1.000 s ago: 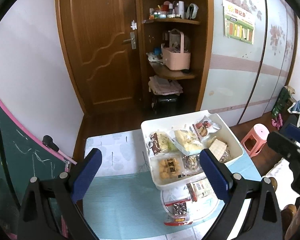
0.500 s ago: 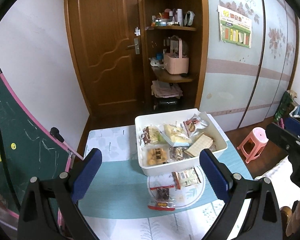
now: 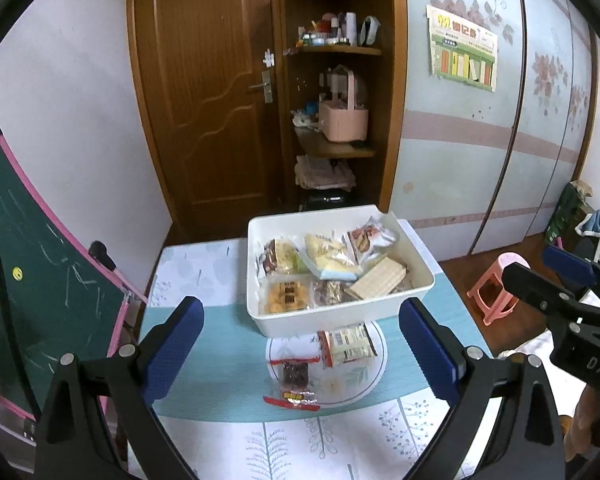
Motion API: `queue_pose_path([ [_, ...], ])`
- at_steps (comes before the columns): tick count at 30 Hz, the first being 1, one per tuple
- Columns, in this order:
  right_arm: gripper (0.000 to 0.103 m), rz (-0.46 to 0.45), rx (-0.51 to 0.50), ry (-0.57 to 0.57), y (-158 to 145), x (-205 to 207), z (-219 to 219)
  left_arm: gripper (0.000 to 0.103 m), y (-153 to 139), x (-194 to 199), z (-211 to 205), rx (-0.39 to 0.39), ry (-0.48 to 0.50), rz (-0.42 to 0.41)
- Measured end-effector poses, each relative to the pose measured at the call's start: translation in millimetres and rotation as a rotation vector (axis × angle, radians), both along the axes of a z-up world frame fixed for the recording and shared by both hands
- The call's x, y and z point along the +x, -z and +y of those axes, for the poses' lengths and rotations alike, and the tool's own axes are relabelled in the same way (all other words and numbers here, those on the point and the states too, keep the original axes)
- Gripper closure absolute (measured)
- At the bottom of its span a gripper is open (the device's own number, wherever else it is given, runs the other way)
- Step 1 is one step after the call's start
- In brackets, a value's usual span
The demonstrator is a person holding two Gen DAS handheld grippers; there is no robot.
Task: Organize snacks
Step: 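Move both grippers back down toward the last two snacks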
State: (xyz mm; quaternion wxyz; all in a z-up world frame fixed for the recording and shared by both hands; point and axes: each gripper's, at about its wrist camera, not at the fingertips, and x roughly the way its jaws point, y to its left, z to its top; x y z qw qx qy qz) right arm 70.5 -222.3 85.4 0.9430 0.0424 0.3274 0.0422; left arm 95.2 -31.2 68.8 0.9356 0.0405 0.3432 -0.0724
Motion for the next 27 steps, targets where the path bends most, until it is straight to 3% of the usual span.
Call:
queue_pose_path([
  [14, 0.029, 0.128, -0.01, -0.09, 59, 29, 15, 0.005, 72, 20, 30, 0.005, -0.077, 0.109],
  [27, 0.029, 0.199, 0.074, -0.07, 101, 55, -7, 0.005, 137, 45, 28, 0.066, -0.045, 0.217],
])
